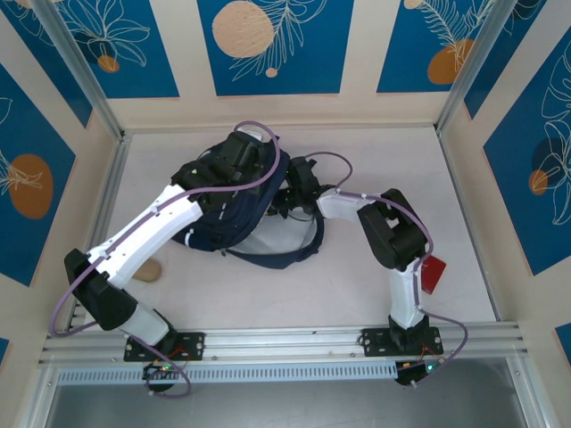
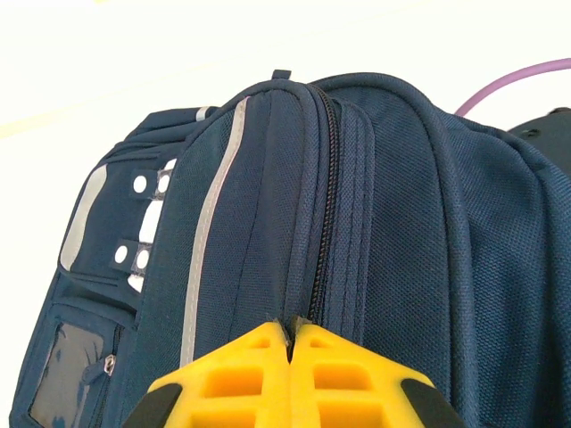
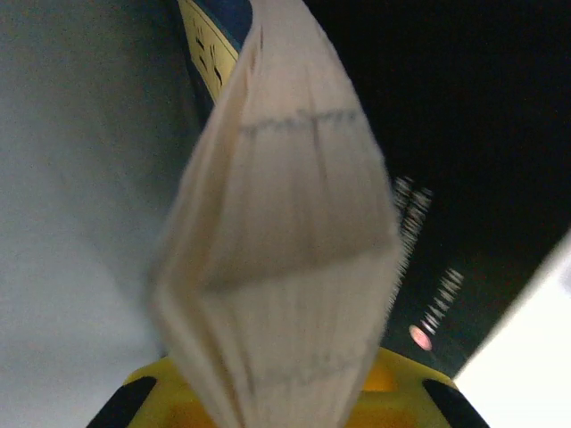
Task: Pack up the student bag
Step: Place the book in the student bag.
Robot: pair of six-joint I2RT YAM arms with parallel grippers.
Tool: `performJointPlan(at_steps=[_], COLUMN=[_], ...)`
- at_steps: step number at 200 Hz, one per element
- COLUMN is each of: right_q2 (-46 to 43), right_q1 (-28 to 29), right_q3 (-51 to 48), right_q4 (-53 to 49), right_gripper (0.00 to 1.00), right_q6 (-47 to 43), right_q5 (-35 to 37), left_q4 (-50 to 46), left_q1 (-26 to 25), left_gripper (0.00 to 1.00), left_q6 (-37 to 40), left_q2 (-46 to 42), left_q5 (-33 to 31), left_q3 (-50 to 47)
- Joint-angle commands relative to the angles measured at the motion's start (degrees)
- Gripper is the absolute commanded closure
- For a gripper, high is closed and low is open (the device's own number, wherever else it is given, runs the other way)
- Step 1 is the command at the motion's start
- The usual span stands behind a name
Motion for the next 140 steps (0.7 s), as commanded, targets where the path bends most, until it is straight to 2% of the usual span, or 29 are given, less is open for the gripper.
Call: performJointPlan(at_steps=[1, 21, 43, 64, 92, 108, 140], right_q2=[1.79, 2.64, 0.66, -3.99, -11.79, -16.69, -26.97], right_q1=[0.61, 0.8, 0.24, -1.48, -3.64, -4.83, -9.16], right_q3=[2.48, 3.39, -0.13, -5.19, -11.9, -16.51, -27.04], right_q4=[0.82, 0.64, 2.16, 1.7, -2.79, -7.23, -13.26], right_gripper=[0.83, 0.76, 0.59, 0.45, 0.31, 0.27, 0.27], right_q6=[2.21, 2.75, 2.92, 2.3, -0.49, -2.8, -4.98], right_q5=[-0.01, -1.18, -1.48, -0.93, -1.29, 0.91, 6.14], left_q4=[5.37, 5.36, 5.36, 4.95, 5.18, 5.21, 7.17], left_q1=[0.89, 1.18, 1.54, 1.84, 2.22, 2.32, 2.61], left_gripper=[1.0, 1.0, 1.0, 1.0, 1.0, 1.0, 1.0], left_q6=[-1.98, -2.53, -2.93, -3.39, -3.16, -2.79, -2.49], left_q2=[-3.42, -3.5, -3.5, -3.5, -3.53, -2.92, 0.09], left_q5=[-0.29, 0.1, 0.24, 0.84, 2.37, 3.8, 8.67], left_q3=[1.4, 1.13, 0.98, 0.95, 0.69, 0.49, -1.24])
